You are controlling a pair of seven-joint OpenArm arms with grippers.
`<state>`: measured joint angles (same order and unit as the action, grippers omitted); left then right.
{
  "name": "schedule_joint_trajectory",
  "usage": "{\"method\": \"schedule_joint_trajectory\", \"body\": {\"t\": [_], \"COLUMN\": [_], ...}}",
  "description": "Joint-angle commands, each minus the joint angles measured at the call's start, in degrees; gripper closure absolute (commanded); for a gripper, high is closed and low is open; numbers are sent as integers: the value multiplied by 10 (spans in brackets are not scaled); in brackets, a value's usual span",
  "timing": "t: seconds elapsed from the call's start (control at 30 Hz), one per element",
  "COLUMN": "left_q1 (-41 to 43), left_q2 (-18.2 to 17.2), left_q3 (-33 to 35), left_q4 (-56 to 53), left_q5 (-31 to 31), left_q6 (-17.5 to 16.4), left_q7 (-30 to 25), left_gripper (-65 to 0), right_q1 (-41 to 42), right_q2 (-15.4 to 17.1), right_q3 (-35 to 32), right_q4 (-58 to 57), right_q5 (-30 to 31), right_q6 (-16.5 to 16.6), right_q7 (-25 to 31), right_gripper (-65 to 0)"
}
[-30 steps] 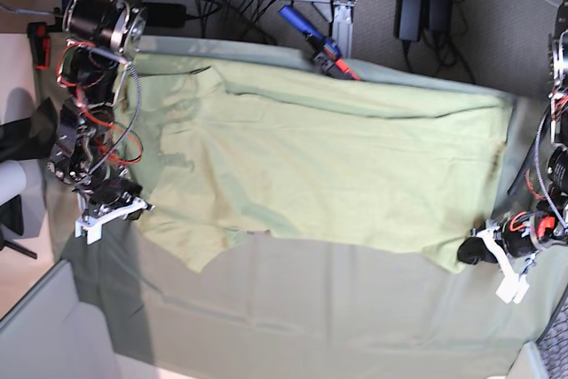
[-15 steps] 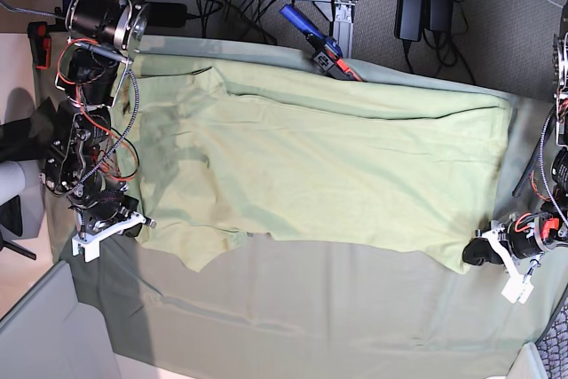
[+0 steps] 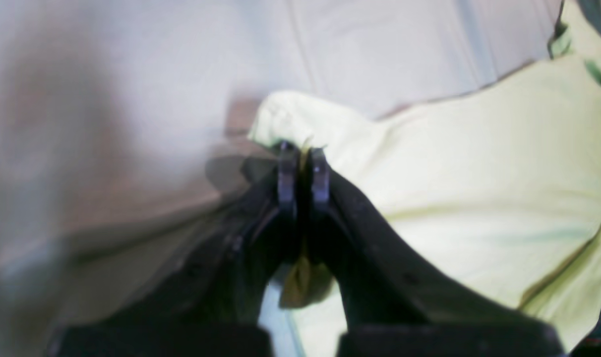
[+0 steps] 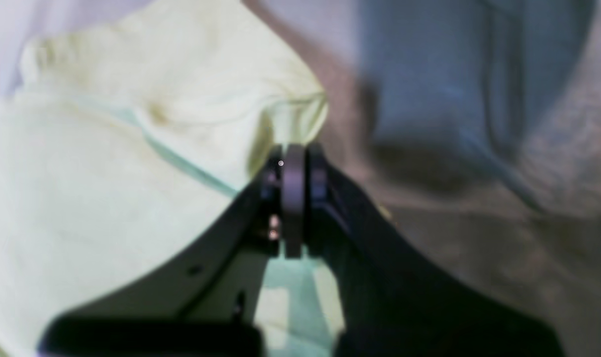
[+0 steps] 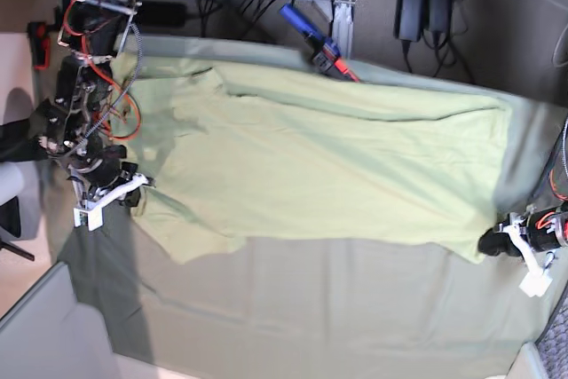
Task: Fold the T-shirt properly
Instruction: 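Fold the held edge over toward the first fold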
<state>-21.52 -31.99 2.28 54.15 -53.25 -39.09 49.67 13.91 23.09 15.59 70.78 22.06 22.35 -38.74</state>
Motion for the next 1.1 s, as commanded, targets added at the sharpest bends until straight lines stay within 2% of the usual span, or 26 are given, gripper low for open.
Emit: {"method": "schedule_joint_trajectory", "body": {"t": [0.0,0.13,0.3,0.5,0.8,1.07], "left_q1": [-9,26,81,132,178,200], "left_q2": [-20,-45,-61,-61,-61,-61], "left_q3": [-4,-4,-4,-4,-4,-4], "left_q4": [21,83,169,227,232,232], "left_q5": [-11,-27,-33,-31,-21,-17], "left_q6": [-9,-9,-9,-9,-9,-9], "left_q7": [-9,6,12,19,16,16], "left_gripper": [0,0,0,0,0,0], "right_q1": [4,-24,-62,-107,-170,-195], "right_q2": [21,49,64,66,66,59], "right_q3": [4,9,30,65,135,141], "right_q4": [23,57,90,115,127,127], "right_q5": [13,54,76,86,106,114], "right_q6": [15,15,15,15,18,19], "right_q7": [6,-17,-29,-36,-37,-43], "right_gripper": [0,0,0,0,0,0]}}
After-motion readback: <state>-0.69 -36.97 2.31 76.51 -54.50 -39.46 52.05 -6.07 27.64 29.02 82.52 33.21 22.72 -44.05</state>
